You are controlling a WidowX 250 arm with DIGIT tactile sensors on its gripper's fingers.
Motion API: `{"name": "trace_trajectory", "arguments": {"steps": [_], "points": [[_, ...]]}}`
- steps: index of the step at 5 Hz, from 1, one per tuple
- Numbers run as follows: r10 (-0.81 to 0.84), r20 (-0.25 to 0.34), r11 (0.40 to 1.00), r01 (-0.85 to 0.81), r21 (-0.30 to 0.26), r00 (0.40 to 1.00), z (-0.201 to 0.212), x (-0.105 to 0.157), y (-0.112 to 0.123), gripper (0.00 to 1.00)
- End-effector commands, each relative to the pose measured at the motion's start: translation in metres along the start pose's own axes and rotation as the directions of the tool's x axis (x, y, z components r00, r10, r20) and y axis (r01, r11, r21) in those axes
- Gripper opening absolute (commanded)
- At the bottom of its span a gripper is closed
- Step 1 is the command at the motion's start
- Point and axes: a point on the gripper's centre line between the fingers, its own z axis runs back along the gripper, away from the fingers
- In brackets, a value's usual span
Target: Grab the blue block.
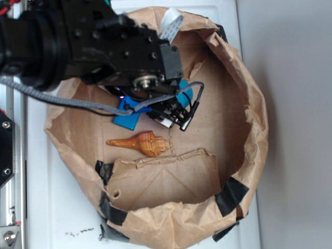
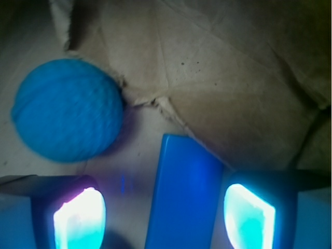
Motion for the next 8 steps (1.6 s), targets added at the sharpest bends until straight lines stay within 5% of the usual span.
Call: {"name": "trace_trajectory", "arguments": {"steps": [1, 4, 5, 7, 8], "points": [[0.028, 0.002, 1.0, -0.028, -0.013, 1.0, -0.02, 0.021, 0.018, 1.0], [0.01, -0.019, 0.999, -0.011, -0.046, 1.0, -0.031, 0.025, 0.012, 1.0], [0.011, -0.027, 0.998, -0.013, -0.068, 1.0, -0.026, 0.024, 0.012, 0.0], [0.008, -0.018, 0.995, -0.009, -0.094, 1.0, -0.018, 0.025, 0.011, 0.0], [-0.029, 0.011, 0.988, 0.031, -0.15, 1.0, 0.0, 0.021, 0.008, 0.0]]}}
